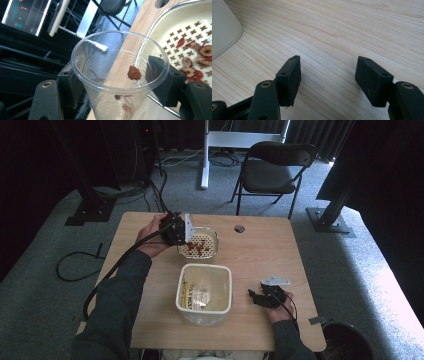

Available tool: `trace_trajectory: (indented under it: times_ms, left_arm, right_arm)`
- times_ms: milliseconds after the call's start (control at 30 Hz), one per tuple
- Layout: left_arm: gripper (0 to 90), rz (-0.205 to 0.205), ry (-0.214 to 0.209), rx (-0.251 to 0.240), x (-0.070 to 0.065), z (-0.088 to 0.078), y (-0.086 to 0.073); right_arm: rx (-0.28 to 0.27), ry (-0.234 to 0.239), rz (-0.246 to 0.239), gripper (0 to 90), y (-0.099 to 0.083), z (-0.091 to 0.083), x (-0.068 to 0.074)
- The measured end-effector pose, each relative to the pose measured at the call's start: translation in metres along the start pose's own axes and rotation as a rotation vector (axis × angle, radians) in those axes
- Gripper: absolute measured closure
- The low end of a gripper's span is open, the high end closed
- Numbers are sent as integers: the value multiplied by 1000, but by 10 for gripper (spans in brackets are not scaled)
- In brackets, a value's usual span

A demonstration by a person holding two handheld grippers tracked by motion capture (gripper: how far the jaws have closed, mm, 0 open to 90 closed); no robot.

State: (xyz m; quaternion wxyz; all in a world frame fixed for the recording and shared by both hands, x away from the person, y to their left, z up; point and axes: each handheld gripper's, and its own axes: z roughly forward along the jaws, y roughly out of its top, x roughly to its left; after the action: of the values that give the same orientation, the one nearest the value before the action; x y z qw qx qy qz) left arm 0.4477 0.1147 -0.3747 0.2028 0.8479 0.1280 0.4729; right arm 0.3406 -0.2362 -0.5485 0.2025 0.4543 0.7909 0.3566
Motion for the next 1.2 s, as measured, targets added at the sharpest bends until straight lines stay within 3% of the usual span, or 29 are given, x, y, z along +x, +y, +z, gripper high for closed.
trace_trajectory:
  times_ms: [33,67,167,300,400,433,467,667,867,1200]
  left_arm:
    - [337,0,0,0,0,0,0]
    - [337,-77,-48,-21,7,-2,-2]
    - [338,-178,-121,-52,19,-4,-5]
    - [338,-265,-194,-63,29,-4,-9]
    - [338,-317,-224,-83,34,-5,-11]
    - [338,-317,-224,-83,34,-5,-11]
    - [338,-349,-242,-100,36,-6,-12]
    - [339,-386,-268,-126,37,-9,-14]
    - [339,-452,-287,-171,38,-16,-20]
    - [338,-477,-325,-220,39,-34,-17]
  right_arm:
    - [0,0,0,366,0,0,0]
    - [0,0,0,366,0,0,0]
    - [0,1,1,366,0,0,0]
    - [0,0,1,366,0,0,0]
    - [0,0,1,366,0,0,0]
    - [0,0,1,366,0,0,0]
    - [0,0,1,366,0,0,0]
    - [1,-1,1,366,0,0,0]
    - [0,-1,2,366,0,0,0]
    - [1,-1,2,366,0,0,0]
